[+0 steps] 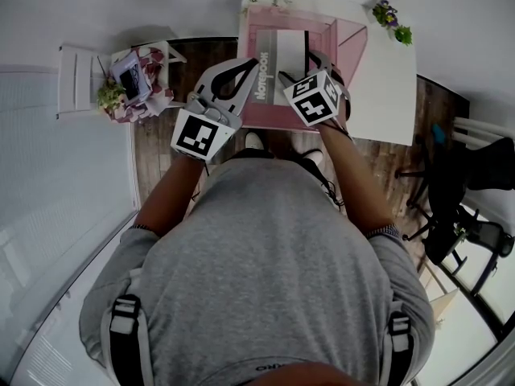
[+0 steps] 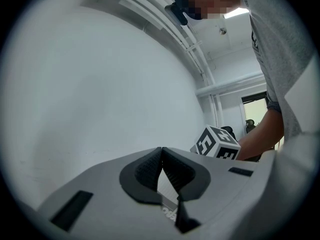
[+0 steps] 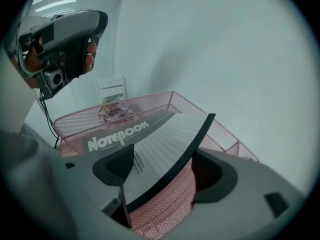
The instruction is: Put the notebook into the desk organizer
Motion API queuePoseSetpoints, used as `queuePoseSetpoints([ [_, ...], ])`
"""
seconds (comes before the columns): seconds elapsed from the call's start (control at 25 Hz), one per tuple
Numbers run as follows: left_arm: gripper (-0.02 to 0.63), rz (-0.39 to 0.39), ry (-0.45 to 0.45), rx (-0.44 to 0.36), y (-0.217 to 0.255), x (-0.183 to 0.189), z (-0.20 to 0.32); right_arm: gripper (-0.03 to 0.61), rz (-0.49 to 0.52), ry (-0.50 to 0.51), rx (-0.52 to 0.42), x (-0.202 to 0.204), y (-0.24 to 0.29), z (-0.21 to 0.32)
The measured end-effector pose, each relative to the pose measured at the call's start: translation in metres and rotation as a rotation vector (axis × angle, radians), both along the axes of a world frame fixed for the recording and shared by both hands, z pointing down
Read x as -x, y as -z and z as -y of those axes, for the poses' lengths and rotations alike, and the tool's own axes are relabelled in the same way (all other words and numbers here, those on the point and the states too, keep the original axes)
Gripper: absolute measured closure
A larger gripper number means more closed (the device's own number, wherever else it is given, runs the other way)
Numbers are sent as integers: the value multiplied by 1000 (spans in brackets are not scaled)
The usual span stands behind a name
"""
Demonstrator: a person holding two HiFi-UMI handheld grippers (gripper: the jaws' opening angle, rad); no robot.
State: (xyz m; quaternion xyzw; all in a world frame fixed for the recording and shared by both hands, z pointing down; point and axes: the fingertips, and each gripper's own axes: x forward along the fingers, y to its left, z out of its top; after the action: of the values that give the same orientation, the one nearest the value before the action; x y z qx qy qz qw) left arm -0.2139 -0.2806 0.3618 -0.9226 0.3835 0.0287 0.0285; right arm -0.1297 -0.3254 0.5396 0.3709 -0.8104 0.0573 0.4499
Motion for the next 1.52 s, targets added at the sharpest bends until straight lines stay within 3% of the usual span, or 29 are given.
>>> queuePoseSetpoints([
  [0.32, 595, -8, 4, 9, -1, 0, -1, 155, -19, -28, -14, -7, 3, 5],
  [0.6, 594, 6, 11, 29, -8, 2, -2, 152, 12, -40, -42, -15, 19, 6],
  [0.76, 594, 8, 14, 23, -6, 3, -3, 152, 140, -47, -77, -16, 52, 1],
  [1.04, 594, 3, -6, 38, 16, -4, -10, 194, 464, -24, -182, -17, 141, -21],
  [1.28, 594, -9, -20, 8, 38, -16, -23, 290, 648, 30, -292, -23, 191, -53],
  [1.52, 594, -15, -36, -19, 45, -28, -38, 411, 712, 134, -360, -22, 194, -86],
])
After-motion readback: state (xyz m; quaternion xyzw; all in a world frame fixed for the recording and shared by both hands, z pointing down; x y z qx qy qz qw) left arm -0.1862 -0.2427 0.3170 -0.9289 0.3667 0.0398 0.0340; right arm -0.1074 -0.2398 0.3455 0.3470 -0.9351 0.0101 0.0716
